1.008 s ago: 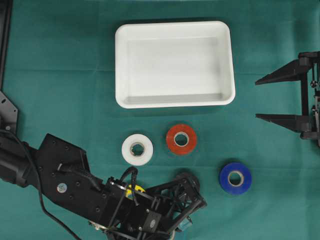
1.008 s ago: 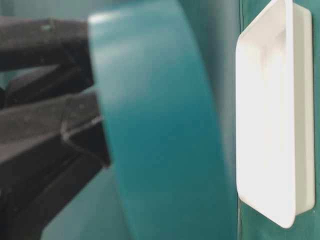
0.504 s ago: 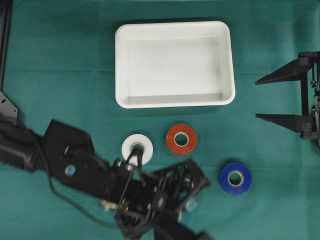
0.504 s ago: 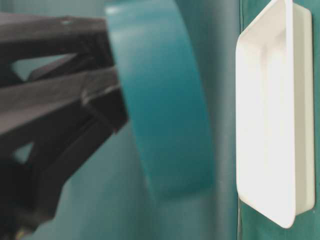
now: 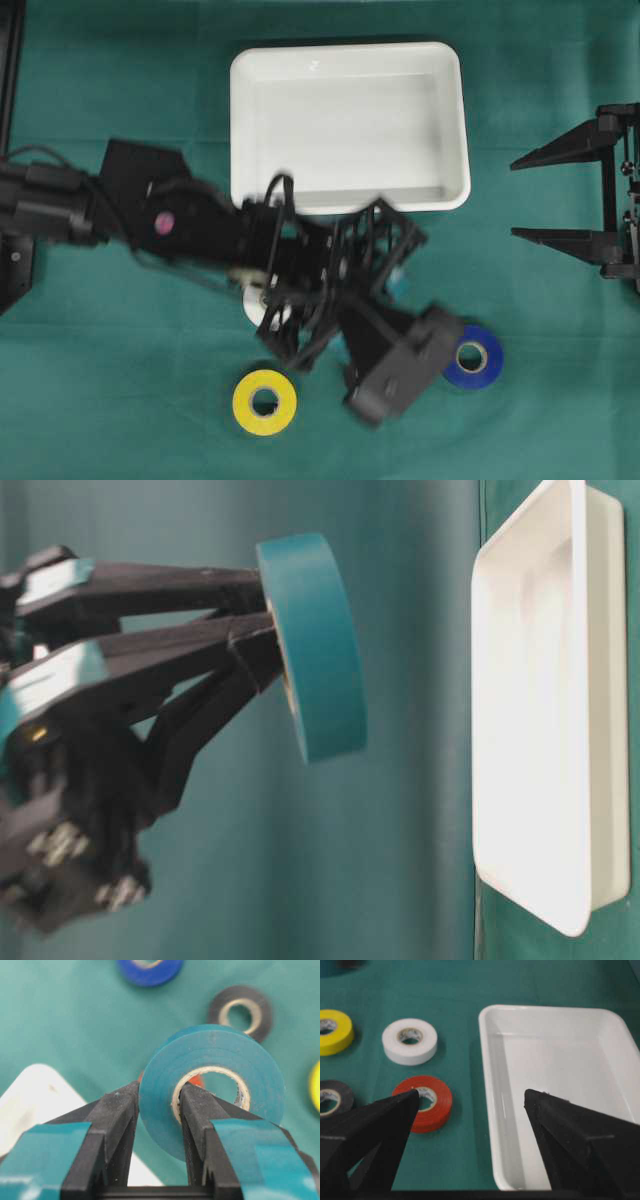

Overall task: Pick up the tape from a random location and place it into the white case.
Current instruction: 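Lift the teal roll and carry it over the white tray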

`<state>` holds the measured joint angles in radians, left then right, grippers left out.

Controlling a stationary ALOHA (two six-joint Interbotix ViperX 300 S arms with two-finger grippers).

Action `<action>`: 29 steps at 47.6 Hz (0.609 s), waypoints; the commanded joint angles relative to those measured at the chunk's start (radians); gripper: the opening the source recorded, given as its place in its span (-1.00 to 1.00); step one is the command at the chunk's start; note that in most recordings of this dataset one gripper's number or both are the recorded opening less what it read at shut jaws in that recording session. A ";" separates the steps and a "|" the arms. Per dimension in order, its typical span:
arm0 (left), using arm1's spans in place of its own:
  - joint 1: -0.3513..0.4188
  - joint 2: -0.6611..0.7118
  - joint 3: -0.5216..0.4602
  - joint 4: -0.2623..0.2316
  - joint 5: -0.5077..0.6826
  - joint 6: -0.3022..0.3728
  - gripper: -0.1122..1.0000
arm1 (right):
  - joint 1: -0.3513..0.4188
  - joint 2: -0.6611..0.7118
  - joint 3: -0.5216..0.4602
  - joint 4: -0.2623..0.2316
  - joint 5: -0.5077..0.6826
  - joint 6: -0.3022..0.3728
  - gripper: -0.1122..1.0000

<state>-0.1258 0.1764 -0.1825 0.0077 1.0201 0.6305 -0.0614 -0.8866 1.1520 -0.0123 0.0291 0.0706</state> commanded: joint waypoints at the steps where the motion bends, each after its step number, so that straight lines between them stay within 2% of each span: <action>1: 0.037 -0.043 -0.012 0.000 -0.015 -0.002 -0.41 | 0.002 0.005 -0.028 -0.002 0.005 -0.002 0.86; 29: 0.275 -0.041 0.002 0.000 -0.021 0.008 -0.41 | 0.002 0.006 -0.028 -0.009 0.032 -0.005 0.86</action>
<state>0.1212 0.1764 -0.1672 0.0077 1.0048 0.6366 -0.0614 -0.8866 1.1505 -0.0184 0.0629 0.0675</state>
